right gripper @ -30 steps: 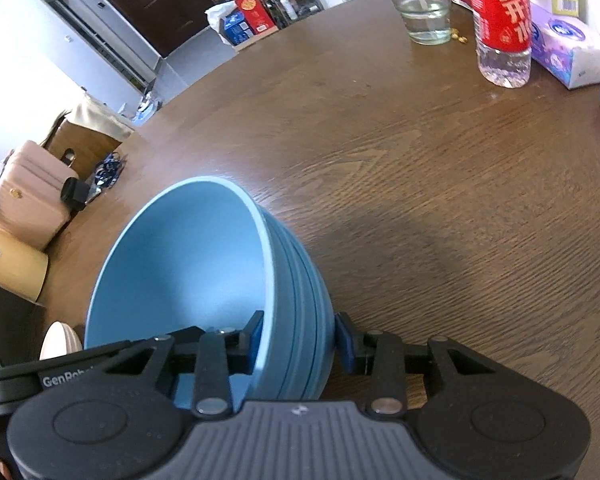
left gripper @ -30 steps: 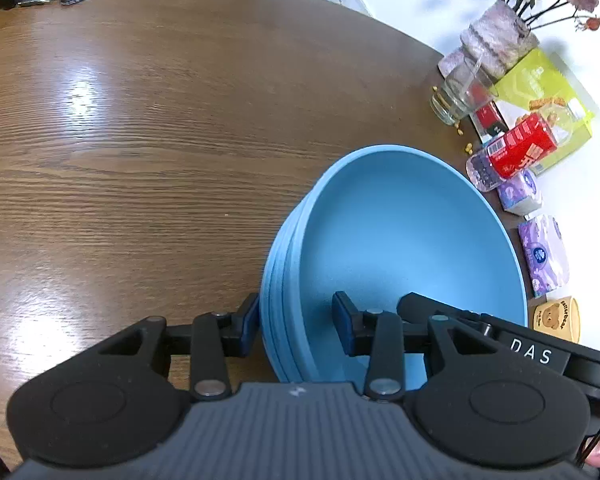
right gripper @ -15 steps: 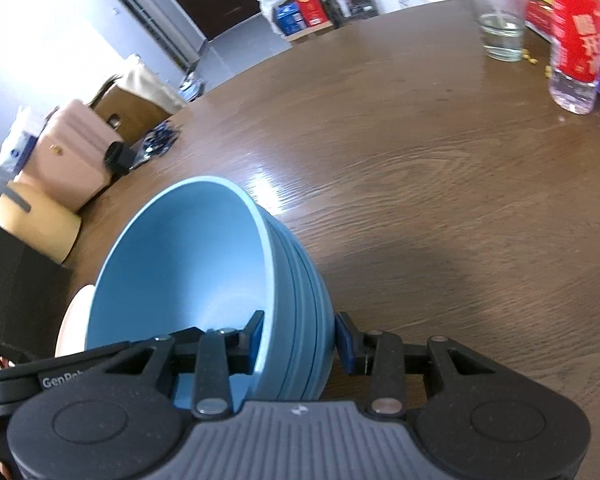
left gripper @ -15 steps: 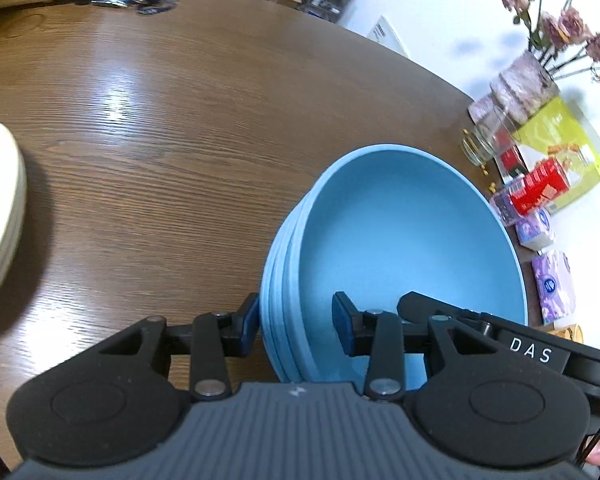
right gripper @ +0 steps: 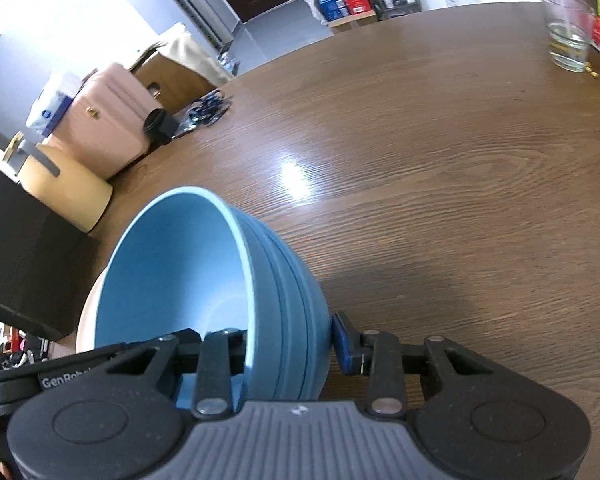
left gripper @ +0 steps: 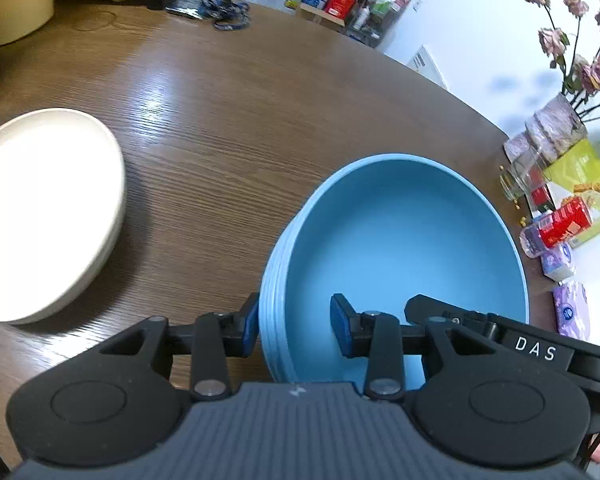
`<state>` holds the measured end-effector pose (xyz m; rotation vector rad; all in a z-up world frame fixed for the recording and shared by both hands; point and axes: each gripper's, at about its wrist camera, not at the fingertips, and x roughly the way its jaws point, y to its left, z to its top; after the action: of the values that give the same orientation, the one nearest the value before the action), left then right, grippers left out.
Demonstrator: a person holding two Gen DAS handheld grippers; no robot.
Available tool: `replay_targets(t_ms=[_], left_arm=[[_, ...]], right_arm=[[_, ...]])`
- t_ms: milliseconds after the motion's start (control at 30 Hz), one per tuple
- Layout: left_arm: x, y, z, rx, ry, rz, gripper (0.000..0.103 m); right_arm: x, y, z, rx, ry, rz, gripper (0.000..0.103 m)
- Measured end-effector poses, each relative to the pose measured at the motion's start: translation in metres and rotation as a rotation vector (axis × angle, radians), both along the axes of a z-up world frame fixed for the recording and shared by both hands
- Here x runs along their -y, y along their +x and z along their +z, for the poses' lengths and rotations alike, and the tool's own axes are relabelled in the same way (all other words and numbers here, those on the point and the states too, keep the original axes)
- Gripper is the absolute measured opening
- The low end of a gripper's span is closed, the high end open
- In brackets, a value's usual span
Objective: Organize plates and bowls
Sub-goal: 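Lift the bowl stack with both grippers and carry it toward the cream plates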
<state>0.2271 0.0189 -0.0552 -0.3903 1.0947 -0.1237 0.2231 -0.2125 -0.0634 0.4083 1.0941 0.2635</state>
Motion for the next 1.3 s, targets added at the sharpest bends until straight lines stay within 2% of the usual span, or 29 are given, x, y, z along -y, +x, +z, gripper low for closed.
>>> replay_targets(t_ms=[833,1300], left_arm=[[-0.104,-0.031,0.015,0.019,-0.002,0.145,0.037],[-0.152,-0.029,0.015,0.018,0.001,0.175,0.037]], right_arm=[[-0.109,-0.003,0.016,0.023,0.002,0.137,0.032],[-0.157,0.0,0.016,0.026,0.0,0.163,0.032]])
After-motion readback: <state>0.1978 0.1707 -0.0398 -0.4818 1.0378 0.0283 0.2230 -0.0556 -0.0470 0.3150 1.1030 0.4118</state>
